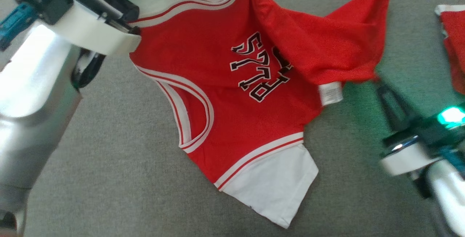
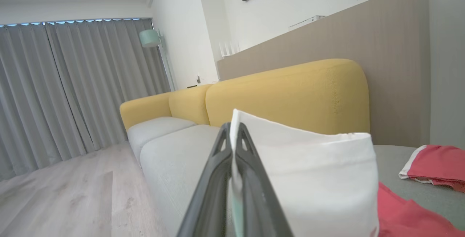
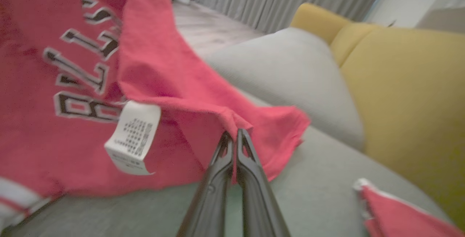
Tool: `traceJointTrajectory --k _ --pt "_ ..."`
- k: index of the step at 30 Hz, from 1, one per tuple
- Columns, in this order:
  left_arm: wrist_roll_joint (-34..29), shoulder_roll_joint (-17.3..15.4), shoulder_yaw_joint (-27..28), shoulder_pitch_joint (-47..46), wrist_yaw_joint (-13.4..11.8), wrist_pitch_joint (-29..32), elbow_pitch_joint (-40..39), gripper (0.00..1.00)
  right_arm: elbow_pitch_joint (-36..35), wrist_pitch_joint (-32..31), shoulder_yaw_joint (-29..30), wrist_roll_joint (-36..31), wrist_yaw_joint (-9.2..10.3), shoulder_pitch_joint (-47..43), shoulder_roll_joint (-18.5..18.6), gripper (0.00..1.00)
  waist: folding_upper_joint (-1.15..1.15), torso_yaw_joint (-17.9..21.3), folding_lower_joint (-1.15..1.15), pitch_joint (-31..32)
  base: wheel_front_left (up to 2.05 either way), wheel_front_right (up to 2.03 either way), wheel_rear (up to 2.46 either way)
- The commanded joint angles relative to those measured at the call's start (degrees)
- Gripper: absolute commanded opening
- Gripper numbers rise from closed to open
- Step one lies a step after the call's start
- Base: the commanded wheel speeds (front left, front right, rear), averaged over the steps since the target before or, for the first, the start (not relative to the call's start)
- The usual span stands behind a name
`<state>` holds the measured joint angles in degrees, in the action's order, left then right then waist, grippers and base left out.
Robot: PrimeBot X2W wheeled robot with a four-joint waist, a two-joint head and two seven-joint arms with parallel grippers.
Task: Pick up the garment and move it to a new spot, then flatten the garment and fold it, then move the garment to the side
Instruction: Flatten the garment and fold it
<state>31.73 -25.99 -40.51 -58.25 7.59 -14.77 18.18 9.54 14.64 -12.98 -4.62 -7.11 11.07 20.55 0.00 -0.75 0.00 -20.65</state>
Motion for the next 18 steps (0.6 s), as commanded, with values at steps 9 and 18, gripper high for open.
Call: traceJointTrajectory --k 9,18 --pt "-3.71 -6.22 7.55 0.69 -0.1 -0.23 -10.26 0.0 -13.78 0.36 12.21 2.3 -0.37 2.61 8.37 0.0 0.0 3.11 0.0 7.97 0.0 0.0 0.0" --pt "-2.84 -8.22 14.86 -0.85 -0.1 -0.23 -21.61 0.0 -20.43 -5.6 19.61 12.23 -0.37 7.51 22.95 0.0 0.0 2.36 0.0 13.91 0.0 0.0 0.0"
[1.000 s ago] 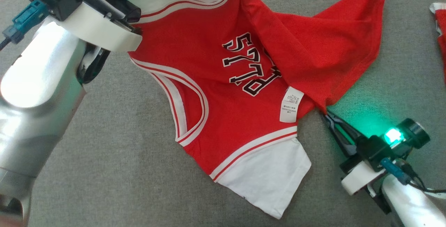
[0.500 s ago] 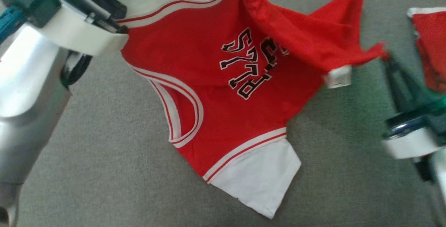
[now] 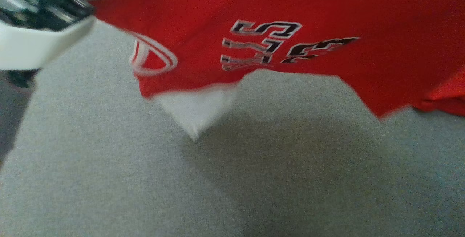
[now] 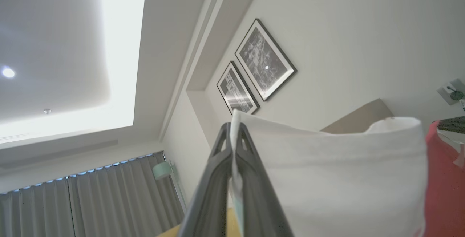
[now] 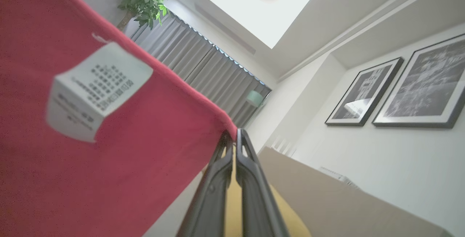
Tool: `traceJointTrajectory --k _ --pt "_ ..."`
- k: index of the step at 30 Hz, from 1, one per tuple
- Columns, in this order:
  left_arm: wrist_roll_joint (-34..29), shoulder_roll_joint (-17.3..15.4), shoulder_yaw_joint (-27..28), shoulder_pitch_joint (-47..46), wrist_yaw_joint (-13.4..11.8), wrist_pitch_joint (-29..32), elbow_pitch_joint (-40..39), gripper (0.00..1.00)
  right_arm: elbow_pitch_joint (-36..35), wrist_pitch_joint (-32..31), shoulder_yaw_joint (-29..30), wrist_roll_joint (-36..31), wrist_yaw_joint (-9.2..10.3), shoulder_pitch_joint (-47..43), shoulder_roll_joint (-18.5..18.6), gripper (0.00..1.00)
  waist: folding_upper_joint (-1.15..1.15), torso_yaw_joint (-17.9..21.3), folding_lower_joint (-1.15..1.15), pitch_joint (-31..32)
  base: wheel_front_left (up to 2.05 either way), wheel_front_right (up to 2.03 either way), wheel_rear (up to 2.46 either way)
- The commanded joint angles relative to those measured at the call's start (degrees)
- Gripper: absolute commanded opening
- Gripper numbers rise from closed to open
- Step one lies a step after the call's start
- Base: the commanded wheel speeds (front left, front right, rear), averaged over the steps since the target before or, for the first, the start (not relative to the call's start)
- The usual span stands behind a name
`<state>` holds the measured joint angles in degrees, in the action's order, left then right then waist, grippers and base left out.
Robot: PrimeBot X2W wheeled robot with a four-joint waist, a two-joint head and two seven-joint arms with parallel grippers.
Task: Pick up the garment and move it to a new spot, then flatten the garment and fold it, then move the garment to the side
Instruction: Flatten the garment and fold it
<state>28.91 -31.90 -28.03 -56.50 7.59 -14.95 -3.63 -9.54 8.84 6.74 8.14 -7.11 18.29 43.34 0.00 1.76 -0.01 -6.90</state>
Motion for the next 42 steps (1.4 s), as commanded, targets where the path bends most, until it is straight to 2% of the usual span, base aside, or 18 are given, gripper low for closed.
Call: traceJointTrajectory --k 1,4,7,10,13,16,19,22,25,28,32,35,38,42 --pt "1.08 -2.97 3.38 -4.01 -0.1 -0.05 -1.71 0.0 -1.11 -0.8 -0.02 1.11 -0.37 2.06 3.97 0.0 0.0 -0.27 0.01 0.57 0.0 0.0 0.0" --pt "3.91 -4.4 2.38 -6.96 -0.1 0.92 -1.67 0.0 0.12 -2.27 -2.6 4.32 -0.37 6.07 7.9 0.0 0.0 -0.22 0.01 0.49 0.0 0.0 0.0" --pt "8.01 -5.44 -1.07 -11.14 -0.1 3.81 0.24 0.0 2.74 -3.49 -8.41 7.76 -0.37 12.11 9.88 0.0 0.0 0.04 0.01 -1.05 0.0 0.0 0.0" --pt "11.96 -5.85 -6.47 -15.91 -0.1 7.91 4.39 0.0 6.13 -4.76 -16.32 10.56 -0.37 19.49 9.88 0.0 0.0 -0.11 0.01 -4.39 0.0 0.0 0.0" --pt "13.07 -5.08 -11.68 -21.86 -0.1 10.0 10.0 0.0 10.93 -5.0 -23.15 11.4 -0.37 27.88 9.32 0.0 0.0 -0.72 0.01 -9.33 0.0 0.0 0.0" --pt "10.96 -3.45 -15.43 -28.1 -0.1 8.34 17.12 0.0 16.71 -3.61 -28.14 11.19 -0.37 35.87 6.83 0.0 0.0 -1.12 0.01 -13.55 0.0 0.0 0.0" --pt "6.75 -1.23 -16.64 -34.84 -0.13 4.71 25.02 0.0 23.26 -0.59 -30.95 9.77 -0.37 43.69 4.66 0.0 0.0 -1.41 0.01 -17.05 0.0 0.0 0.0" --pt "2.59 1.48 -15.74 -41.23 -1.96 1.43 31.43 0.0 28.76 3.1 -31.62 7.71 -0.37 50.34 2.67 0.0 0.0 -1.62 0.01 -19.27 0.0 0.0 0.0" --pt "0.86 3.17 -14.43 -44.57 -2.86 0.37 33.34 0.0 31.25 4.8 -31.96 6.0 -0.37 54.34 2.45 0.0 0.0 -1.91 0.01 -20.64 0.0 0.0 0.0" --pt "-0.3 4.67 -11.98 -46.32 -2.38 0.01 32.21 0.0 33.31 5.87 -32.49 4.31 -0.37 57.92 2.5 0.0 0.0 -2.49 0.01 -22.68 0.0 0.0 0.0" --pt "1.05 4.91 -8.94 -40.18 -0.66 -0.03 26.37 0.0 33.92 6.12 -34.45 4.22 -0.37 57.42 2.41 0.0 0.0 -3.35 0.01 -24.96 0.0 0.0 0.0" --pt "3.27 3.46 -10.18 -31.99 -0.18 -0.03 21.62 0.0 33.96 6.14 -35.01 4.7 -0.37 53.88 2.13 0.0 0.0 -3.9 0.01 -25.58 0.0 0.0 0.0" --pt "5.22 0.85 -11.62 -22.85 -0.13 -0.04 16.16 0.0 34.23 6.14 -34.42 5.56 -0.37 48.53 1.85 0.0 0.0 -4.42 0.01 -25.17 0.0 0.0 0.0" --pt "4.91 -1.05 -7.68 -7.63 -0.12 -0.04 10.51 0.0 33.93 6.15 -31.66 8.02 -0.37 37.91 1.52 0.0 0.0 -4.31 0.01 -22.1 0.0 0.0 0.0"
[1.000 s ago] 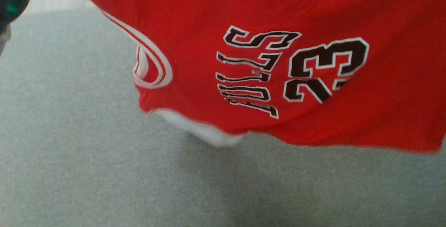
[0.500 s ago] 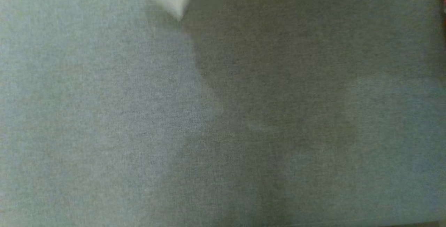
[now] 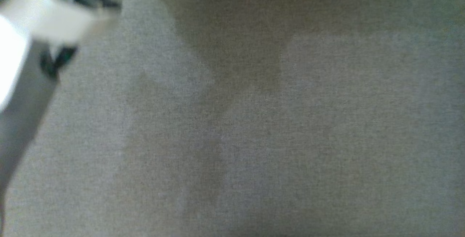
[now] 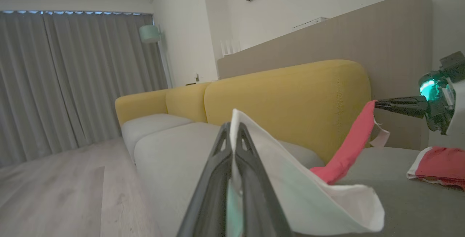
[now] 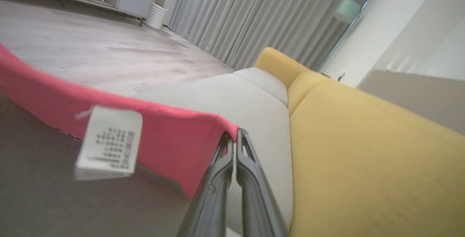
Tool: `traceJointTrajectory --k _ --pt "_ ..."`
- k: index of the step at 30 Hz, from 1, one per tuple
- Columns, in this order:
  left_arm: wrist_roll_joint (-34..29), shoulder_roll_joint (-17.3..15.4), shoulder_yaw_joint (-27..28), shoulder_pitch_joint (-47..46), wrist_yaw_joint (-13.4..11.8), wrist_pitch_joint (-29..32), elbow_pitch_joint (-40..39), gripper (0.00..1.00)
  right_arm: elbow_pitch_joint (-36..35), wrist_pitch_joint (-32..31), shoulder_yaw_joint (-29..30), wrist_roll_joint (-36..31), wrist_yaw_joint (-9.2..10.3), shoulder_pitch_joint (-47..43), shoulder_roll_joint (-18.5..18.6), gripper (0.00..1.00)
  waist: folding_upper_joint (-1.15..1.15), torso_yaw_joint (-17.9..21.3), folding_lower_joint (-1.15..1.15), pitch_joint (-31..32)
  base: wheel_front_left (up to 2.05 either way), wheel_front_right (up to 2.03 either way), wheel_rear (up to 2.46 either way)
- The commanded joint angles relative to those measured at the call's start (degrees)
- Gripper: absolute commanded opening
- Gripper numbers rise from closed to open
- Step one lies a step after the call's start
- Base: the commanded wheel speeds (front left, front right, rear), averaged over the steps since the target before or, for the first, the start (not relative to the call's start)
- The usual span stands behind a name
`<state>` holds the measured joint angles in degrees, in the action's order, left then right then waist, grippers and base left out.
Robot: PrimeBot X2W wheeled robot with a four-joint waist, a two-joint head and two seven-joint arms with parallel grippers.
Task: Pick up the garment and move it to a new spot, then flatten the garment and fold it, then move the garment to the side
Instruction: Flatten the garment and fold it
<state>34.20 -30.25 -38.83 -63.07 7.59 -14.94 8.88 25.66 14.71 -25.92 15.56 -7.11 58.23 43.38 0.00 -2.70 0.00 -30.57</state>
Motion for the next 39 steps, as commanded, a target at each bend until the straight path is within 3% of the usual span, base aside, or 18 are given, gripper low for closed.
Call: traceJointTrajectory --k 1,6,12,21,27,34,39 --pt "-0.58 -2.85 4.19 3.14 -0.11 -0.05 -3.53 0.0 -1.81 0.28 1.83 1.05 -0.37 -5.26 1.48 0.0 0.0 0.28 0.0 2.59 0.0 0.0 0.0" --pt "-1.1 -3.67 9.3 23.31 -0.11 -0.06 -8.87 0.0 -7.56 0.29 5.17 0.51 -0.37 -23.51 0.8 0.0 0.0 1.35 0.0 8.14 0.0 0.0 0.0" --pt "-3.58 -5.46 10.52 42.41 -0.11 -0.06 -12.83 0.0 -14.13 0.29 9.63 -0.91 -0.37 -41.66 -0.88 0.0 0.0 2.93 0.0 13.74 0.0 0.0 0.0" --pt "-3.21 -8.08 9.99 59.43 -0.21 -0.06 -18.26 0.0 -22.05 0.29 14.67 -3.48 -0.37 -58.44 -0.77 0.0 0.0 3.29 0.0 15.97 0.0 0.0 0.0" --pt "-4.11 -6.9 11.87 56.26 -0.42 -0.06 -18.6 0.0 -23.2 0.29 16.55 -3.45 -0.37 -59.41 -2.15 0.0 0.0 2.81 0.0 13.9 0.0 0.0 0.0" --pt "-7.3 -2.42 11.58 40.39 -0.18 -0.06 -12.24 0.0 -19.27 0.29 15.45 -2.02 -0.37 -51.87 -2.75 0.0 0.0 2.09 0.0 9.33 0.0 0.0 0.0" --pt "-7.36 -1.86 8.06 28.98 -0.12 -0.06 -5.78 0.0 -14.77 0.29 12.72 -1.21 -0.37 -44.01 -2.08 0.0 0.0 2.56 0.0 5.9 0.0 0.0 0.0"
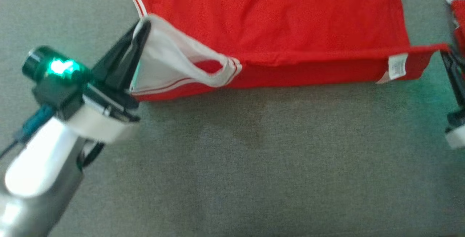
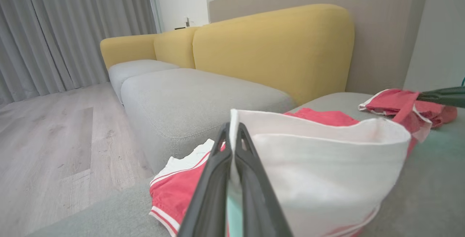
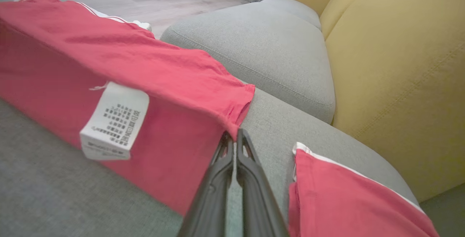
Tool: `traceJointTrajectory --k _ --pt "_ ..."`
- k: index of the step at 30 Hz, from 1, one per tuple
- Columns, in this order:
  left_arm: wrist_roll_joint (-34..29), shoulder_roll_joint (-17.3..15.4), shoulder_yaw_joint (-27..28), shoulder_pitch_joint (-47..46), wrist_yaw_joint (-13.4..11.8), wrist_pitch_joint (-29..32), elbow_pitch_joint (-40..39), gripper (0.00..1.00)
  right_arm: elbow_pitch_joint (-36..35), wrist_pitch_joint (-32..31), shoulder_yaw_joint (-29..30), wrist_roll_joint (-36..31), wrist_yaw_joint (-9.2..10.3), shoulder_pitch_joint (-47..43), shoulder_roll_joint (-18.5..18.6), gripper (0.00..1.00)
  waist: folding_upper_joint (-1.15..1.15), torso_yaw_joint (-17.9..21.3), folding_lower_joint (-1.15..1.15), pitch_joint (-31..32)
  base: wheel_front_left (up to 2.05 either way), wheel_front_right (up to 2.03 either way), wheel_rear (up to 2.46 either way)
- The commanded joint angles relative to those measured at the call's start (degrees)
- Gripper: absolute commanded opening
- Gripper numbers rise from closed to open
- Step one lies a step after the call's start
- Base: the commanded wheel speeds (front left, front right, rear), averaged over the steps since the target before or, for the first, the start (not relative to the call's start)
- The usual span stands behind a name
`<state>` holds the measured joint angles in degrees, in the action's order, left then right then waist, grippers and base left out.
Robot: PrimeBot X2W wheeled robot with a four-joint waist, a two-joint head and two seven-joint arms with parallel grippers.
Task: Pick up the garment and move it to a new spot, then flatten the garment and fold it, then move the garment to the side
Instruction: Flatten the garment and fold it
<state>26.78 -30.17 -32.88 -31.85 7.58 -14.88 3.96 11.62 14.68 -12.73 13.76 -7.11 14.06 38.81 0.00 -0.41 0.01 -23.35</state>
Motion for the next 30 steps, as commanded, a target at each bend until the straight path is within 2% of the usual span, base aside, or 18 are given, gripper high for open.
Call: traceJointTrajectory --k 1,7,11,13,14,15,16,20,24,27,30 --pt "0.32 -2.19 1.04 -4.32 -0.11 -0.12 0.64 0.0 0.24 0.31 -1.33 0.85 -0.37 1.91 2.58 0.0 0.0 0.42 -0.01 -2.0 0.0 0.0 0.0" --pt "1.73 -2.94 -4.48 -15.51 -0.1 -0.12 8.92 0.0 5.01 0.31 -6.79 1.77 -0.37 12.39 2.9 0.0 0.0 0.84 -0.01 -6.01 0.0 0.0 0.0" --pt "1.11 -2.28 -5.62 -19.55 -0.1 -0.12 12.83 0.0 8.36 0.31 -11.26 2.69 -0.37 17.69 3.17 0.0 0.0 0.72 -0.01 -7.2 0.0 0.0 0.0" --pt "-0.48 -1.12 -4.33 -20.93 -0.1 -0.12 14.74 0.0 10.95 0.31 -13.93 3.71 -0.37 20.76 3.13 0.0 0.0 0.47 -0.01 -7.49 0.0 0.0 0.0" --pt "-1.32 -0.66 -3.79 -21.14 -0.09 -0.12 15.4 0.24 11.64 0.31 -14.18 4.05 -0.37 21.62 2.89 0.12 0.0 0.36 -0.01 -7.47 0.0 0.0 0.0" --pt "-1.73 -0.03 -3.39 -21.12 -0.09 -0.12 16.02 0.73 12.02 0.31 -14.16 4.26 -0.37 22.33 2.54 0.46 0.0 0.29 -0.01 -7.36 0.0 0.0 0.0" --pt "-2.13 0.56 -2.74 -21.05 -0.09 -0.12 16.59 1.0 12.84 0.31 -13.59 4.27 -0.37 22.78 2.13 1.0 0.0 0.25 -0.01 -7.15 0.0 0.0 0.0" --pt "-5.26 2.21 1.05 -18.65 -1.76 -0.12 14.69 1.0 13.1 0.31 -9.43 0.58 -0.37 23.25 -0.45 1.0 0.0 0.53 -0.01 -5.89 0.0 0.0 0.0" --pt "-6.91 4.46 4.03 -10.55 -5.37 -0.12 10.62 1.0 10.12 0.31 -3.37 -2.94 -0.37 19.67 -4.34 1.0 0.0 0.71 -0.01 -3.91 0.0 0.0 0.0" --pt "-5.25 8.28 7.16 -2.6 -9.52 -0.12 8.98 1.0 7.33 0.31 0.34 -4.02 -0.37 16.0 -7.49 1.0 0.0 0.85 -0.01 -2.45 0.0 0.0 0.0" --pt "-1.63 12.7 10.32 4.24 -12.56 -0.12 10.98 1.0 5.12 0.31 2.31 -5.04 -0.37 12.54 -9.99 1.0 0.0 0.89 -0.01 -1.09 0.0 0.0 0.0"
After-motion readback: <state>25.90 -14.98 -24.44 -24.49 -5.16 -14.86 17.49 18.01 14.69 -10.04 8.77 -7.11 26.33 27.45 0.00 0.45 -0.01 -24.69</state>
